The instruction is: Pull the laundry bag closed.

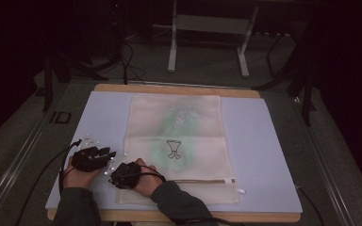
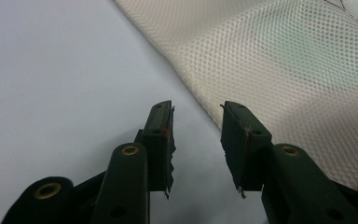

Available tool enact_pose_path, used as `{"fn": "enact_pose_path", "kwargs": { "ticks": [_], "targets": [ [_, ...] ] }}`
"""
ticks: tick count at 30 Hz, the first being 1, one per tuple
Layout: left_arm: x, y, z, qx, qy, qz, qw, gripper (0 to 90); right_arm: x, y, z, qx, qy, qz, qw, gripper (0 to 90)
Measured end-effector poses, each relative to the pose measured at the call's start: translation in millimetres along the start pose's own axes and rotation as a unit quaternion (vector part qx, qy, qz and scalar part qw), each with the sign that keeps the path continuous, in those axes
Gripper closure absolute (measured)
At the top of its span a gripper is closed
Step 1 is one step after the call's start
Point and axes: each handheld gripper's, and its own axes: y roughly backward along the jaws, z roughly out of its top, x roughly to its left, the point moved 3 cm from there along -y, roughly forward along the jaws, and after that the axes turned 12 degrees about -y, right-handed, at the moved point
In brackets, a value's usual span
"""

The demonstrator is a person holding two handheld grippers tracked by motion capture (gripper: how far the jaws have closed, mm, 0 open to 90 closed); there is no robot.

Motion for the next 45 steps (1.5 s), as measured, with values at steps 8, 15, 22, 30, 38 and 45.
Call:
{"fn": "enact_pose_path", "kwargs": {
  "ticks": [8,15,22,30,38,45],
  "targets": [
    [1.8,1.2,-0.9,-0.002,0.002,0.003,1.0000,63.4,0.1,9.9,4.4,-0.031,-0.015,0.006,0.9994,81.1],
    [0.2,1.2,0.3,-0.004,-0.001,0.005,1.0000,63.5,-4.2,27.9,-0.5,-0.052,-0.027,0.021,0.9980,81.1],
    [-1.4,0.2,0.7,-0.001,-0.004,0.002,1.0000,63.5,-4.8,35.2,-15.4,-0.047,-0.028,0.017,0.9983,81.1],
    [-2.8,-0.7,1.0,0.001,-0.008,-0.004,1.0000,63.6,-9.4,30.2,-21.0,-0.028,-0.034,0.025,0.9987,80.8],
    [-5.4,-1.2,1.4,0.002,-0.010,-0.014,0.9999,63.9,-12.0,25.3,-25.8,-0.019,-0.041,0.029,0.9986,80.6],
    [-10.2,-1.3,2.0,0.001,-0.011,-0.035,0.9993,65.1,-10.8,23.8,-25.3,-0.018,-0.040,0.027,0.9987,81.0]
  ]
}}
